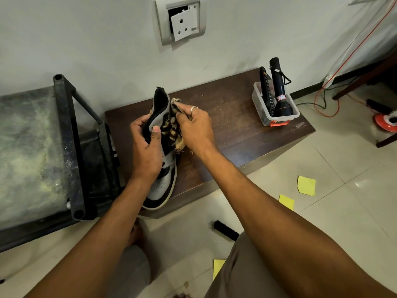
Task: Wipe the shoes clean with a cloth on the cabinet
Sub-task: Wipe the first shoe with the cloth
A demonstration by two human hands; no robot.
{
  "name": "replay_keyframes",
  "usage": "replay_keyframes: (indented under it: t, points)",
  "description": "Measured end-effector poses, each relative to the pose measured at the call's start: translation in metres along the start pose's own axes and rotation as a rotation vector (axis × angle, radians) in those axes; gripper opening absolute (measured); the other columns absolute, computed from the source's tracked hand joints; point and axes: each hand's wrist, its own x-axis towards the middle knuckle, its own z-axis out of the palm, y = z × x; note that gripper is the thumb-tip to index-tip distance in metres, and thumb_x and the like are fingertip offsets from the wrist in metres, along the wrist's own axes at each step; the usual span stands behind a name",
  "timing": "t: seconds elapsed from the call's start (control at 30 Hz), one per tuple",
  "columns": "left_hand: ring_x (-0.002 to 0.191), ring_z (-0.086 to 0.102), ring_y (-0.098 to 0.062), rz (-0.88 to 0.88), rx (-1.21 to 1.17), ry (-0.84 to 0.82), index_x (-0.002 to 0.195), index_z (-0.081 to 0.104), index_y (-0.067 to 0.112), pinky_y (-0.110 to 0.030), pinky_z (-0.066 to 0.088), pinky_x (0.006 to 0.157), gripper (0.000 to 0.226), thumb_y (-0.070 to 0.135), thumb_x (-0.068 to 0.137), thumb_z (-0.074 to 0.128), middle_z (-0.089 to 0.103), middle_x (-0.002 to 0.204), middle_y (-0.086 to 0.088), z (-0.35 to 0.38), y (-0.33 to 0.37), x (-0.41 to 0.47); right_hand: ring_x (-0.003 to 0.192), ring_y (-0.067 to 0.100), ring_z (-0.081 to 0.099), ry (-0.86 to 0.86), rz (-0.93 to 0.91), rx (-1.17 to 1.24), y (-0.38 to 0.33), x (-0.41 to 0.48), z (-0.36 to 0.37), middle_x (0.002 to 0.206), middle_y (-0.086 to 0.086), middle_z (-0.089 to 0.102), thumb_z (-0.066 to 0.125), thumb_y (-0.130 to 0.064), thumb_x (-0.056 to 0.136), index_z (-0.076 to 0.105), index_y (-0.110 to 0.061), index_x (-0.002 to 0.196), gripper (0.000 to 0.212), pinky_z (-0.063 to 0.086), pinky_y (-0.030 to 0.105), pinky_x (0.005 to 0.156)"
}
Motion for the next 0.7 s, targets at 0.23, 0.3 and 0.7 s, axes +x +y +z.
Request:
replay_keyframes:
  t: [0.23,0.3,0.7]
  points:
    - [0.109,0.057,0.012,-0.032,-0.017,-0.010,0.137,0.042,0.019,-0.011,0.045,0.095,0.031,0.022,0.107,0.050,0.055,0.124,0.019,0.001,0.002,0.000,0.120,0.013,0.065,-0.065,-0.110,-0.163,0.010,-0.024,0.000,0.127,0.004,0.071,0.059,0.001,0.095,0.072,-0.009,0.125,0.035,0.050,0.032,0.109]
    - [0.109,0.057,0.013,-0.038,-0.020,-0.010,0.136,0.043,0.021,-0.011,0.046,0.093,0.030,0.021,0.107,0.050,0.055,0.124,0.018,0.001,0.003,0.000,0.120,0.013,0.064,-0.105,-0.086,-0.209,0.008,-0.029,-0.003,0.127,0.002,0.070,0.059,-0.001,0.095,0.072,-0.010,0.126,0.035,0.050,0.031,0.109]
    - [0.102,0.055,-0.007,-0.045,0.353,-0.060,0.134,0.046,0.018,-0.015,0.041,0.079,0.032,0.018,0.103,0.056,0.058,0.116,0.009,0.003,0.045,0.010,0.082,0.013,0.073,0.051,0.170,0.009,0.015,-0.046,-0.038,0.094,-0.008,0.077,0.063,-0.023,0.097,0.078,-0.020,0.114,0.022,0.062,0.033,0.070]
